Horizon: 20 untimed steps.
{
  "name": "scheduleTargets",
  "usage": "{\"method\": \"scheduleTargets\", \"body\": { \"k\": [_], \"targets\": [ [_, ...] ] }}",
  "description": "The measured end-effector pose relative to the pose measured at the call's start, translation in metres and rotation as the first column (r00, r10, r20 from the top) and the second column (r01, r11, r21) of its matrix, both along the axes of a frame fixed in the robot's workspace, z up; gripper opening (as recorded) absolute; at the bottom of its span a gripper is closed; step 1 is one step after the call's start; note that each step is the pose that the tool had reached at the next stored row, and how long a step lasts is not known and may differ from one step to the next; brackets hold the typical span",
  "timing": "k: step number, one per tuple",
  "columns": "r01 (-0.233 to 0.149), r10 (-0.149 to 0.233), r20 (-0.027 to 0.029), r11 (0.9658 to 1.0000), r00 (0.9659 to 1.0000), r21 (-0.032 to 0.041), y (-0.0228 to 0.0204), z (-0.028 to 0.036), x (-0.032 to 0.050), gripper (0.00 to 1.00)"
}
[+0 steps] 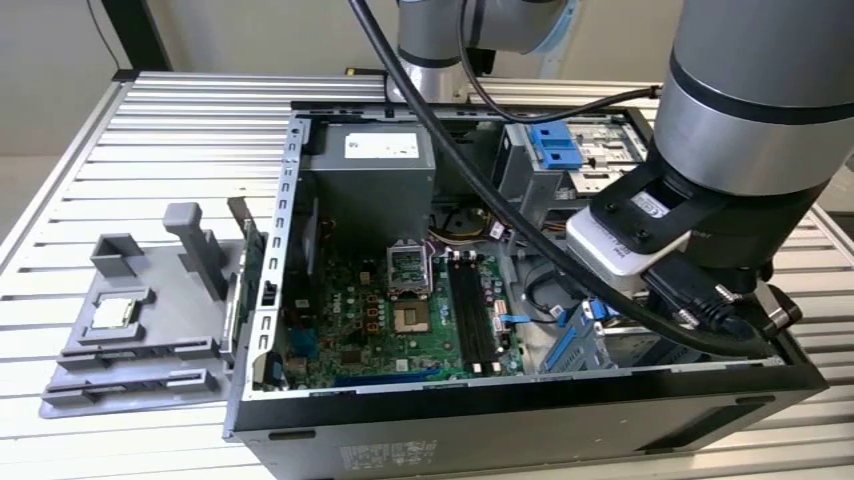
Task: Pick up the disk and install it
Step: 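Insert the second disk wire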
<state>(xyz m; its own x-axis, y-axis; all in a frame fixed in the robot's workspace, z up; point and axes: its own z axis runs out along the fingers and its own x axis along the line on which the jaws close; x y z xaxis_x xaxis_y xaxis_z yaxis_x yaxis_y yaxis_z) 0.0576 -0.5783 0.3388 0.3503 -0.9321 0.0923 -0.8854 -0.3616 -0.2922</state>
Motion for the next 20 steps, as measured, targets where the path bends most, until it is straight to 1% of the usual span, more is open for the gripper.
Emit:
{"method": "scheduleTargets", "body": {
  "k": [2,5,9,11,12,14,16,18,20],
  "targets": [
    [0.024,-0.024,0.0000,0.9997,0.9997,0.0020,0.0000,0.0000,0.0000,0.00],
    [0.055,-0.055,-0.0001,0.9985,0.9985,0.0024,0.0003,0.0000,0.0000,0.00],
    [0.066,-0.066,0.0000,0.9978,0.9978,0.0025,0.0036,-0.0001,-0.0002,0.00],
    [0.068,-0.068,0.0000,0.9977,0.9977,0.0017,0.0040,-0.0001,-0.0001,0.00],
    [0.077,-0.077,0.0001,0.9970,0.9970,0.0016,0.0040,0.0000,-0.0001,0.00],
    [0.106,-0.106,0.0000,0.9944,0.9944,0.0016,0.0040,-0.0001,-0.0002,0.00],
    [0.137,-0.137,0.0000,0.9906,0.9906,0.0017,0.0040,-0.0001,-0.0002,0.00],
    [0.170,-0.170,0.0000,0.9854,0.9854,0.0016,0.0040,-0.0001,-0.0002,0.00],
    [0.203,-0.203,0.0000,0.9792,0.9792,0.0014,0.0040,0.0000,-0.0002,0.00]
  ]
}}
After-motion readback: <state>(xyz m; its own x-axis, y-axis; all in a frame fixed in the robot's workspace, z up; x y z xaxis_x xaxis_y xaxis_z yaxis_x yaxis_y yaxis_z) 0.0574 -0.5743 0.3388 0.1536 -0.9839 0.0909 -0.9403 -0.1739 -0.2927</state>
